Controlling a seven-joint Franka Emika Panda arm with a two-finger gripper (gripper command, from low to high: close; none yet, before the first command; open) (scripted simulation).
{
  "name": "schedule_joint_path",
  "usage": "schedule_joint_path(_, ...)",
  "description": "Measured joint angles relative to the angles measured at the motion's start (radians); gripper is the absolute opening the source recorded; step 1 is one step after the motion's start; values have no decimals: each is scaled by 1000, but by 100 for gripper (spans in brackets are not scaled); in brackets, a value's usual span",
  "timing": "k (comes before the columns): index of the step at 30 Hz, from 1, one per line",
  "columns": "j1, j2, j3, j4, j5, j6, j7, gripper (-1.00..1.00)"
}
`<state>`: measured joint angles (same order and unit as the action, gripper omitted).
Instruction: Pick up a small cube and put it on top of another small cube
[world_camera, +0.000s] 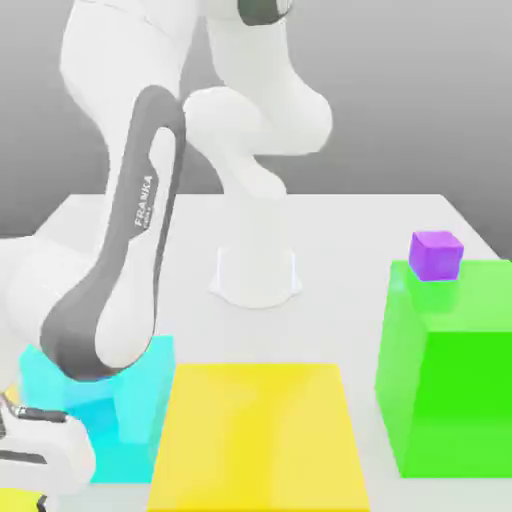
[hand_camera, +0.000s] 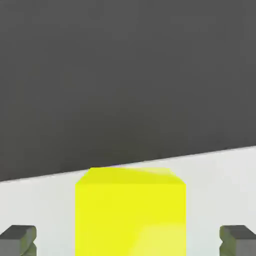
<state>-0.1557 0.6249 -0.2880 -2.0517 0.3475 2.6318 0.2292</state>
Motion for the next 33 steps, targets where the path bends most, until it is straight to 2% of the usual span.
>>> schedule_joint_path(6, -1, 0, 1, 0, 0, -1, -1, -100)
schedule_joint_path(13, 37, -210, -101, -52, -83, -119, 65, -100)
schedule_joint_path(18, 52, -369, -174, -154, -140, -150, 152, -100)
schedule_joint_path(23, 51, -545, -225, -276, -254, -170, 287, -100)
schedule_joint_path(33, -74, -919, -151, -594, -529, -215, 633, -100)
